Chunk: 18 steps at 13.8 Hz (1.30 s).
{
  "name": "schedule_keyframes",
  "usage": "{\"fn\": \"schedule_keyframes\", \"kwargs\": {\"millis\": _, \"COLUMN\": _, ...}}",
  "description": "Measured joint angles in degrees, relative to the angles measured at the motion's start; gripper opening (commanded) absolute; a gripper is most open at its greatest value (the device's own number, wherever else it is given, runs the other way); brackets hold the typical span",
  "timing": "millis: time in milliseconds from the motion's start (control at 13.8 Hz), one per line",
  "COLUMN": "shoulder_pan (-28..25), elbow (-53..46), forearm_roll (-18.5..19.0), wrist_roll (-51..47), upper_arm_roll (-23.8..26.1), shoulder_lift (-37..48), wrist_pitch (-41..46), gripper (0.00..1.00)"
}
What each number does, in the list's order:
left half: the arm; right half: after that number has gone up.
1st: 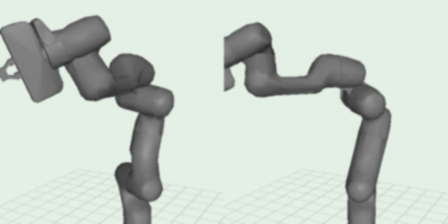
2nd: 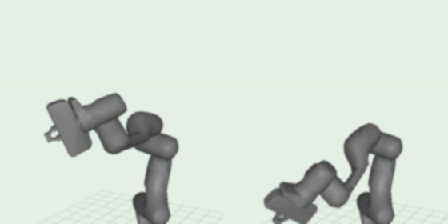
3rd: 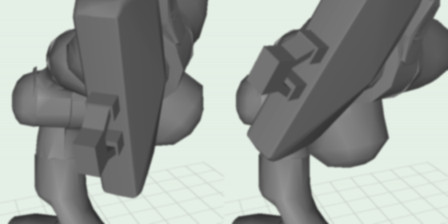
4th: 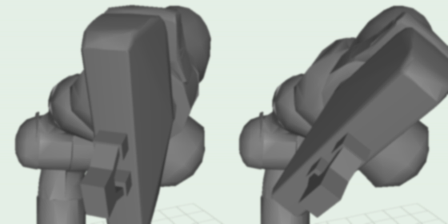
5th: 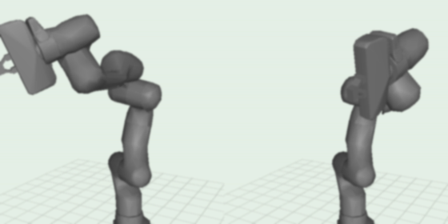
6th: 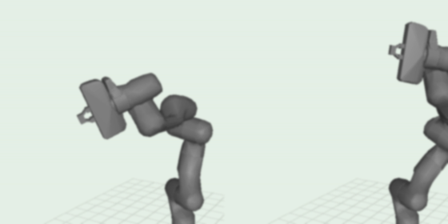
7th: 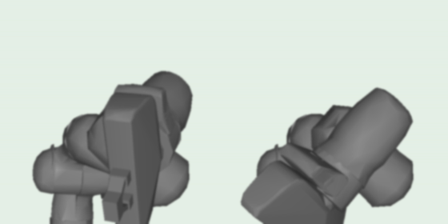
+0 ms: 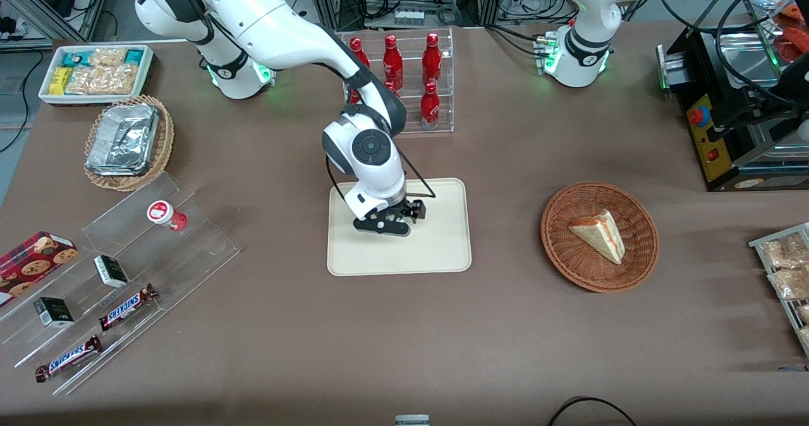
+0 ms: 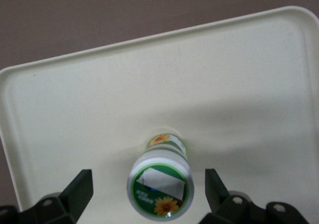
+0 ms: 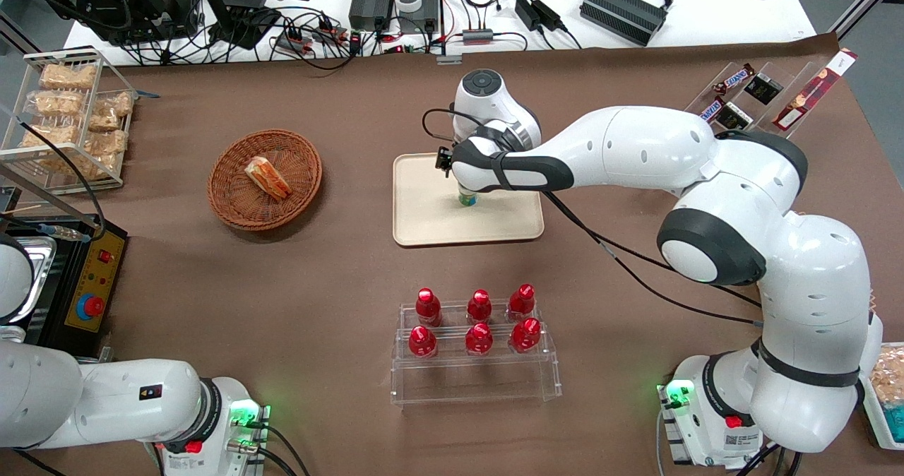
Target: Place green gum on tray
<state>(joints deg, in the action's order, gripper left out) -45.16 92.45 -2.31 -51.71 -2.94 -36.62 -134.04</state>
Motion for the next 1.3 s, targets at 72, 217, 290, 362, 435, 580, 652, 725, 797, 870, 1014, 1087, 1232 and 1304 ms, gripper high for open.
{"fn": "schedule_keyframes", "kwargs": {"millis": 72, "shoulder_pan": 0.08, "elbow": -0.30, "forearm_roll": 1.11, "wrist_roll": 0.33, "upper_arm_roll": -0.19, "shoulder_lift": 1.04, "wrist_pitch": 1.90, "gripper": 1.00}}
{"fn": "schedule_keyframes", "kwargs": {"millis": 217, "shoulder_pan": 0.70, "elbow": -0.86, "forearm_roll": 1.91, "wrist_roll": 3.22, "upper_arm_roll": -0.41, "shoulder_lift": 4.25, "wrist_pitch": 7.19, "gripper": 1.00}}
{"fn": "schedule_keyframes", "kwargs": {"millis": 290, "shoulder_pan": 1.06, "elbow": -0.98, "forearm_roll": 1.93, "wrist_roll": 5.53, "upper_arm_roll": -0.57, "shoulder_lift": 6.16, "wrist_pitch": 10.30, "gripper": 1.00}}
{"fn": "schedule_keyframes", "kwargs": {"millis": 362, "shoulder_pan": 1.45, "elbow": -1.05, "forearm_roll": 1.93, "wrist_roll": 8.25, "upper_arm_roll": -0.85, "shoulder_lift": 8.23, "wrist_pitch": 13.51, "gripper": 1.00}}
{"fn": "schedule_keyframes", "kwargs": {"millis": 435, "shoulder_pan": 2.14, "elbow": -1.12, "forearm_roll": 1.93, "wrist_roll": 11.26, "upper_arm_roll": -1.14, "shoulder_lift": 10.32, "wrist_pitch": 16.71, "gripper": 1.00}}
{"fn": "schedule_keyframes", "kwargs": {"millis": 580, "shoulder_pan": 4.89, "elbow": -1.13, "forearm_roll": 1.93, "wrist_roll": 18.23, "upper_arm_roll": -1.44, "shoulder_lift": 14.27, "wrist_pitch": 23.38, "gripper": 1.00}}
{"fn": "schedule_keyframes", "kwargs": {"millis": 652, "shoulder_pan": 6.47, "elbow": -1.11, "forearm_roll": 1.93, "wrist_roll": 21.36, "upper_arm_roll": -1.51, "shoulder_lift": 15.73, "wrist_pitch": 26.49, "gripper": 1.00}}
{"fn": "schedule_keyframes", "kwargs": {"millis": 725, "shoulder_pan": 7.93, "elbow": -1.08, "forearm_roll": 1.93, "wrist_roll": 23.95, "upper_arm_roll": -1.56, "shoulder_lift": 16.83, "wrist_pitch": 29.01, "gripper": 1.00}}
{"fn": "schedule_keyframes", "kwargs": {"millis": 797, "shoulder_pan": 9.37, "elbow": -1.07, "forearm_roll": 1.93, "wrist_roll": 26.44, "upper_arm_roll": -1.58, "shoulder_lift": 17.69, "wrist_pitch": 30.87, "gripper": 1.00}}
{"fn": "schedule_keyframes", "kwargs": {"millis": 870, "shoulder_pan": 10.85, "elbow": -1.06, "forearm_roll": 1.93, "wrist_roll": 29.19, "upper_arm_roll": -1.60, "shoulder_lift": 18.37, "wrist_pitch": 32.34, "gripper": 1.00}}
{"fn": "schedule_keyframes", "kwargs": {"millis": 1014, "shoulder_pan": 13.67, "elbow": -0.96, "forearm_roll": 1.93, "wrist_roll": 34.56, "upper_arm_roll": -1.63, "shoulder_lift": 19.42, "wrist_pitch": 34.86, "gripper": 1.00}}
{"fn": "schedule_keyframes", "kwargs": {"millis": 1087, "shoulder_pan": 15.00, "elbow": -0.94, "forearm_roll": 1.93, "wrist_roll": 36.60, "upper_arm_roll": -1.62, "shoulder_lift": 19.88, "wrist_pitch": 36.07, "gripper": 1.00}}
{"fn": "schedule_keyframes", "kwargs": {"millis": 1232, "shoulder_pan": 17.63, "elbow": -0.91, "forearm_roll": 1.93, "wrist_roll": 39.74, "upper_arm_roll": -1.59, "shoulder_lift": 20.90, "wrist_pitch": 38.30, "gripper": 1.00}}
{"fn": "schedule_keyframes", "kwargs": {"millis": 1304, "shoulder_pan": 18.95, "elbow": -0.86, "forearm_roll": 1.93, "wrist_roll": 40.92, "upper_arm_roll": -1.59, "shoulder_lift": 21.56, "wrist_pitch": 39.38, "gripper": 1.00}}
